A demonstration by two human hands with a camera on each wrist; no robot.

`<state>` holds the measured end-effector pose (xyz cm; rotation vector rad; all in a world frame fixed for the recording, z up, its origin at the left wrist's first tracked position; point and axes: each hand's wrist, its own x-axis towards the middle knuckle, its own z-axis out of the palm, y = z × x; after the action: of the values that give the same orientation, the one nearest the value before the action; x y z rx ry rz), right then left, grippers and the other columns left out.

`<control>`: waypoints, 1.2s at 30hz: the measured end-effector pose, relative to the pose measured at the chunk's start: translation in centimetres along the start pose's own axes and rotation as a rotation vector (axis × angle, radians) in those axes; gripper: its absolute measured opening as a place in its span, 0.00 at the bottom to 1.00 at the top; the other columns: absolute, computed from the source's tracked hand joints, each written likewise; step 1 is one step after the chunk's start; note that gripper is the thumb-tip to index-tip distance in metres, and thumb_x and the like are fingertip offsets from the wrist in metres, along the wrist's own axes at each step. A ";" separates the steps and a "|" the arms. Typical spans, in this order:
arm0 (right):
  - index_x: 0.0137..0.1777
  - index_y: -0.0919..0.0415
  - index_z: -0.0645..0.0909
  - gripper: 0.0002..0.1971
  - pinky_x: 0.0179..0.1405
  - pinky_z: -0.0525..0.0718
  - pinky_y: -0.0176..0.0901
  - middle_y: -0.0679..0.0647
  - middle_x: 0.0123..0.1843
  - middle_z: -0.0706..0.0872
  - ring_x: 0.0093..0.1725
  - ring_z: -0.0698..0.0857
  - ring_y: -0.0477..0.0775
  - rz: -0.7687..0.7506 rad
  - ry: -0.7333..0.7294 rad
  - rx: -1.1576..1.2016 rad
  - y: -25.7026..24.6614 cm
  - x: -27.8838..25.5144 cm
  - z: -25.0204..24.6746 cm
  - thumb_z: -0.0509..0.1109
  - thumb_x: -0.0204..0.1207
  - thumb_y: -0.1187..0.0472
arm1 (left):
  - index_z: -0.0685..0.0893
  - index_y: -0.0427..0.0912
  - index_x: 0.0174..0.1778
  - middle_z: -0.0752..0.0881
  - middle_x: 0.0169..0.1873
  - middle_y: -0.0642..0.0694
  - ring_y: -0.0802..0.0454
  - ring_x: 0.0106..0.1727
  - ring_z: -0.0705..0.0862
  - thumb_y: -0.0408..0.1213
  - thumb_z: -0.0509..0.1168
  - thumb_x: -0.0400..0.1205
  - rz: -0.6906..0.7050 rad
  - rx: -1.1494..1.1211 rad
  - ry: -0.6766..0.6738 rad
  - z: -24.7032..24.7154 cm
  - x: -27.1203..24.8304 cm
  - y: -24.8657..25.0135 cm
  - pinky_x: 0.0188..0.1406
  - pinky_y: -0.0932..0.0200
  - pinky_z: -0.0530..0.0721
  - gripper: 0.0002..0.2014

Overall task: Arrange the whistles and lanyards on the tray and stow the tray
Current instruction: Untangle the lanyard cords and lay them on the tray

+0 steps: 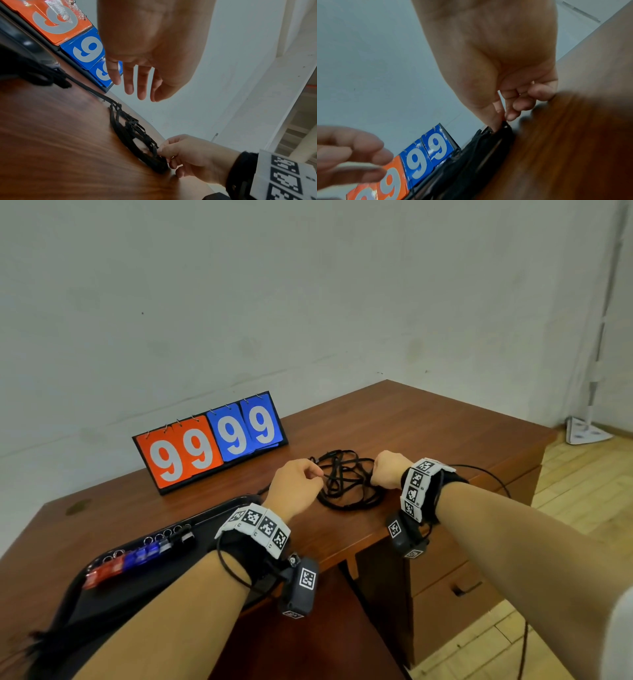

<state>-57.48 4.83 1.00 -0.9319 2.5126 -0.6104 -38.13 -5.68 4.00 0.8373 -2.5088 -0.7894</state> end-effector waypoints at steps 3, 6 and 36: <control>0.48 0.65 0.88 0.07 0.45 0.87 0.50 0.62 0.47 0.90 0.46 0.88 0.58 -0.045 0.101 0.187 0.0 -0.3 -0.6 0.74 0.76 0.60 | 0.88 0.49 0.53 0.87 0.48 0.54 0.58 0.49 0.84 0.36 0.65 0.81 -0.003 -0.014 0.005 -0.2 0.3 -0.1 0.45 0.64 0.77 0.08; 0.36 0.58 0.84 0.07 0.44 0.89 0.50 0.57 0.41 0.90 0.42 0.88 0.55 -0.173 0.215 0.403 -0.2 -0.3 -1.2 0.75 0.75 0.62 | 0.87 0.49 0.57 0.86 0.50 0.54 0.56 0.52 0.84 0.36 0.66 0.81 -0.005 -0.034 0.020 -0.4 0.5 -0.1 0.49 0.63 0.76 0.10; 0.53 0.67 0.82 0.04 0.29 0.82 0.37 0.55 0.36 0.89 0.29 0.82 0.48 -0.555 -0.014 0.656 -5.7 -5.1 -3.4 0.69 0.81 0.69 | 0.86 0.44 0.48 0.90 0.38 0.45 0.55 0.36 0.88 0.33 0.67 0.85 0.015 -0.494 0.085 -2.3 0.4 1.1 0.40 0.58 0.87 0.03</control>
<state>-52.64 5.33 7.86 -1.3287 1.8017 -1.4669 -37.74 -6.12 6.54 0.6580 -2.1021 -1.2663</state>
